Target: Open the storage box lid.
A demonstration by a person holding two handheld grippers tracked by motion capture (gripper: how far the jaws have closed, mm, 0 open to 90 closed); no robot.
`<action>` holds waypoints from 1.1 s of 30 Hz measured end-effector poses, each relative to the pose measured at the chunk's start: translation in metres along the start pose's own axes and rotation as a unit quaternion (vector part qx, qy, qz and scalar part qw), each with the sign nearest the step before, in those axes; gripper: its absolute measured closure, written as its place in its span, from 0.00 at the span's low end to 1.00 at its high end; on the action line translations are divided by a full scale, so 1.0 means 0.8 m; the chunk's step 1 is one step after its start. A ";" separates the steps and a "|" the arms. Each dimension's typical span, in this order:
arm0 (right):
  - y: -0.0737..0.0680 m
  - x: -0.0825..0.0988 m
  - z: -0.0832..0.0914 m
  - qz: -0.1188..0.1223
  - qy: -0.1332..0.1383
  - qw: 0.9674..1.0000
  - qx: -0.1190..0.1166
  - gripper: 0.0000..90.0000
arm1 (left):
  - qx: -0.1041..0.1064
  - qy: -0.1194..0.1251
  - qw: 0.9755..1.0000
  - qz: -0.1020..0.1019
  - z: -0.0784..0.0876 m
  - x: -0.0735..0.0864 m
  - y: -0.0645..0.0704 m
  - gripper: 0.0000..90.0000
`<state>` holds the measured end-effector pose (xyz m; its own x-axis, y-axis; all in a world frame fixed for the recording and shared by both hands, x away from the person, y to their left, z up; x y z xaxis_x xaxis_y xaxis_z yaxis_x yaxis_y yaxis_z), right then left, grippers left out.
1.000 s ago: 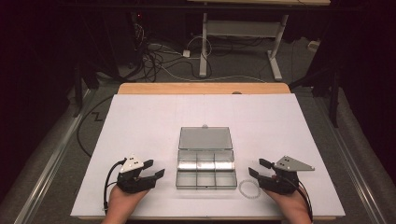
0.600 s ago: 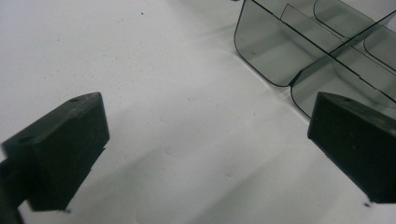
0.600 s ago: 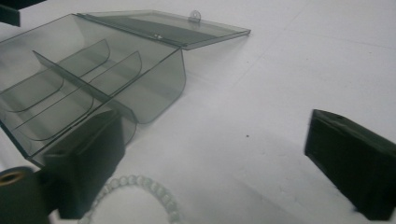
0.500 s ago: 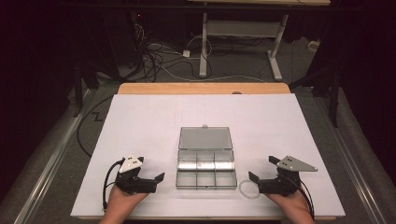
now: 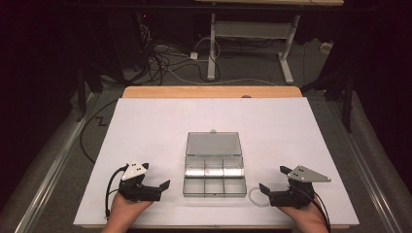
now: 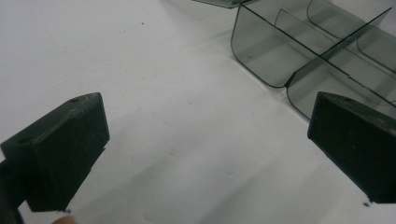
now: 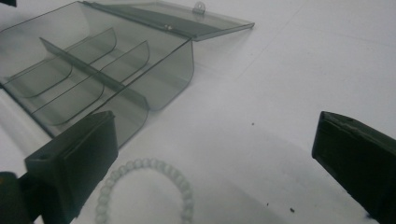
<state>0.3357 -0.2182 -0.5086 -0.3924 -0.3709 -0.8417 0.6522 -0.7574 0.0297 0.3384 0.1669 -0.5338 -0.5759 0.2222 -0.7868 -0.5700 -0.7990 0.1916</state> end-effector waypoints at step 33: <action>-0.023 0.037 -0.010 0.046 -0.085 0.995 -0.021 0.87 | 0.034 -0.001 0.999 -0.014 -0.005 0.007 0.011 0.00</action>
<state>0.3171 -0.2112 -0.5382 -0.4308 -0.5264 -0.7330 0.7156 -0.6942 0.0779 0.3325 0.1585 -0.5385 -0.5595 0.2449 -0.7918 -0.6241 -0.7531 0.2081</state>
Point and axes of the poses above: each handheld gripper's, and its own axes: z roughly backward along the jaws, x roughly out of its underside, y roughly to its right, the point moved 8 cm from there along -z, roughly forward along the jaws, and after that the axes turned 5 degrees about z, right-handed, at the moved point
